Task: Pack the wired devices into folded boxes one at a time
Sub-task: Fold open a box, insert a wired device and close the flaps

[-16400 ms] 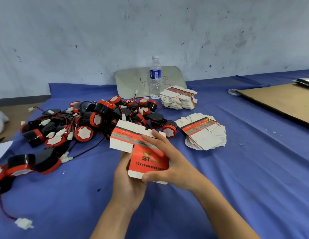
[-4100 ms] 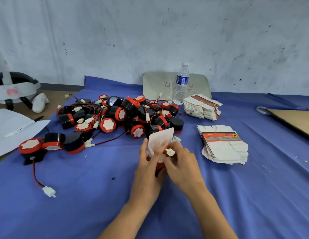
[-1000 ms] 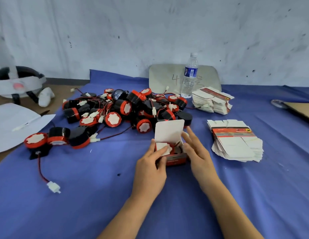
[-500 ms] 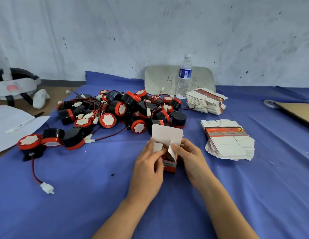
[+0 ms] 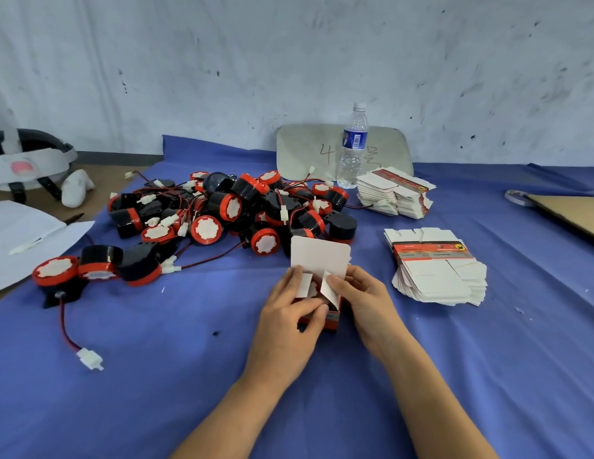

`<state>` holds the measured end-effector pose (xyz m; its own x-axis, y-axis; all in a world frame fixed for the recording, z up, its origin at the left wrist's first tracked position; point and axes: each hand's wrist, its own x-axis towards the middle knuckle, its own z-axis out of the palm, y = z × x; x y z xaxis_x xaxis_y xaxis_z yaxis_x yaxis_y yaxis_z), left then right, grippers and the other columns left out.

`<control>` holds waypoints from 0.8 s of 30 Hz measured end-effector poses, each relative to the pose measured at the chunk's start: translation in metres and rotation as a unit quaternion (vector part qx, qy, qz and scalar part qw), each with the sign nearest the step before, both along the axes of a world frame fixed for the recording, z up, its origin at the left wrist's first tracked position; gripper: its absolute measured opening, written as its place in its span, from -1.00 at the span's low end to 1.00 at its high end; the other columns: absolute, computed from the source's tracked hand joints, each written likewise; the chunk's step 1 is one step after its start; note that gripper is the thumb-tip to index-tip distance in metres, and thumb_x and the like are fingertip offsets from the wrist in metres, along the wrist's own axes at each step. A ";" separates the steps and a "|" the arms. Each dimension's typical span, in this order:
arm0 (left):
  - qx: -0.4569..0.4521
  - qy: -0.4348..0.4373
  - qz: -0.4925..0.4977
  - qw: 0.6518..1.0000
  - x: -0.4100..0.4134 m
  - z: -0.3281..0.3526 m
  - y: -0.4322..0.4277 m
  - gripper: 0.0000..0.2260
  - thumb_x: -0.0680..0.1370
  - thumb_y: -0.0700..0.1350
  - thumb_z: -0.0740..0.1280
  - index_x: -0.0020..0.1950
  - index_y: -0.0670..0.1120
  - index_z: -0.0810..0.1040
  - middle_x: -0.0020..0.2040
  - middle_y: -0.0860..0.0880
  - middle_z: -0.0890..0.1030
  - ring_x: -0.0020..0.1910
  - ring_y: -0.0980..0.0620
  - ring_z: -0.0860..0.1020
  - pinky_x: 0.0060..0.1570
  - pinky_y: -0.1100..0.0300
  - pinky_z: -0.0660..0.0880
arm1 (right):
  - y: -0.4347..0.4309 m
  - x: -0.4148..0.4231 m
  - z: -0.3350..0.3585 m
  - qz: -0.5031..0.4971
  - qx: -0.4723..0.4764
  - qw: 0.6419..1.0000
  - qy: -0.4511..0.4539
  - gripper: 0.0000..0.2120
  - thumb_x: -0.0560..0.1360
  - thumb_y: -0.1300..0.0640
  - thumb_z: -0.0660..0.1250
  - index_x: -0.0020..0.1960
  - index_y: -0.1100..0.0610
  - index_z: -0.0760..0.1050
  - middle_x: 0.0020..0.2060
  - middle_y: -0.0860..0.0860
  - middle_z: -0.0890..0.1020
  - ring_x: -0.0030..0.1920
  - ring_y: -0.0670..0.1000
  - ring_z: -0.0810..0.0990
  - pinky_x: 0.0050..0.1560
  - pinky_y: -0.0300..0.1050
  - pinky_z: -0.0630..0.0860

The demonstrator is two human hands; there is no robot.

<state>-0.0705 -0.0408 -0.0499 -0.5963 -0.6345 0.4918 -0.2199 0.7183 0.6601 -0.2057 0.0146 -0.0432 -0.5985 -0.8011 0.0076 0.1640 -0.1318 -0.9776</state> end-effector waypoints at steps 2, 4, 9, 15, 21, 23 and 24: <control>-0.003 -0.011 -0.005 1.000 0.000 0.000 0.000 -0.87 0.55 -0.10 0.39 0.04 -0.03 0.71 0.49 0.00 0.33 0.48 0.24 0.10 0.29 0.59 0.02 | -0.001 0.001 0.000 -0.004 0.008 1.000 0.016 -0.84 0.52 0.30 0.34 0.07 0.16 0.58 -0.05 0.11 0.71 -0.03 0.05 0.65 0.01 -0.05 0.59; 0.000 -0.014 -0.003 1.000 -0.001 -0.001 0.001 -0.88 0.53 -0.11 0.41 0.02 -0.04 0.72 0.49 -0.01 0.34 0.48 0.24 0.10 0.25 0.62 0.03 | -0.001 0.003 0.000 -0.009 0.016 0.999 0.034 -0.81 0.52 0.33 0.32 0.10 0.15 0.57 -0.05 0.09 0.71 -0.04 0.02 0.66 -0.04 -0.11 0.60; 0.083 0.103 0.023 0.991 0.004 0.000 -0.001 -0.85 0.47 -0.22 0.46 -0.16 0.03 0.61 0.24 0.10 0.58 0.28 0.46 0.36 0.22 0.50 0.31 | 0.000 0.006 0.003 -0.017 0.008 0.996 0.084 -0.73 0.52 0.39 0.30 0.04 0.05 0.59 -0.11 0.02 0.71 -0.09 -0.02 0.65 -0.08 -0.16 0.60; 0.007 0.081 -0.019 0.997 0.001 0.005 0.004 -0.78 0.45 -0.22 0.49 0.05 0.01 0.66 0.04 0.09 0.67 0.09 0.22 0.59 0.14 0.58 0.28 | 0.004 0.012 0.010 0.011 -0.032 0.987 0.155 -0.57 0.51 0.43 0.23 0.07 -0.07 0.59 -0.08 -0.06 0.71 -0.06 -0.10 0.65 -0.09 -0.28 0.55; 0.037 0.041 -0.095 0.994 0.003 0.001 -0.001 -0.82 0.39 -0.14 0.55 -0.05 -0.05 0.66 0.11 0.20 0.59 0.15 0.25 0.52 0.11 0.46 0.37 | 0.009 0.013 0.019 -0.048 -0.071 0.984 0.156 -0.70 0.50 -0.02 0.33 -0.40 -0.03 0.47 -0.45 -0.15 0.45 -0.37 -0.15 0.39 -0.30 -0.35 0.35; 0.043 0.031 -0.108 0.993 0.002 0.000 0.000 -0.82 0.38 -0.12 0.56 -0.08 -0.05 0.62 0.13 0.19 0.57 0.14 0.25 0.51 0.07 0.47 0.36 | 0.009 0.014 0.021 -0.076 -0.078 0.977 0.183 -0.70 0.50 0.03 0.36 -0.40 -0.02 0.48 -0.46 -0.16 0.47 -0.38 -0.16 0.40 -0.32 -0.37 0.35; 0.047 0.035 -0.107 0.993 0.001 0.000 0.000 -0.82 0.38 -0.13 0.56 -0.11 -0.05 0.61 0.12 0.16 0.56 0.11 0.26 0.51 0.05 0.48 0.37 | 0.009 0.014 0.023 -0.077 -0.080 0.976 0.189 -0.78 0.48 0.05 0.36 -0.34 0.00 0.54 -0.42 -0.14 0.55 -0.35 -0.15 0.47 -0.27 -0.38 0.39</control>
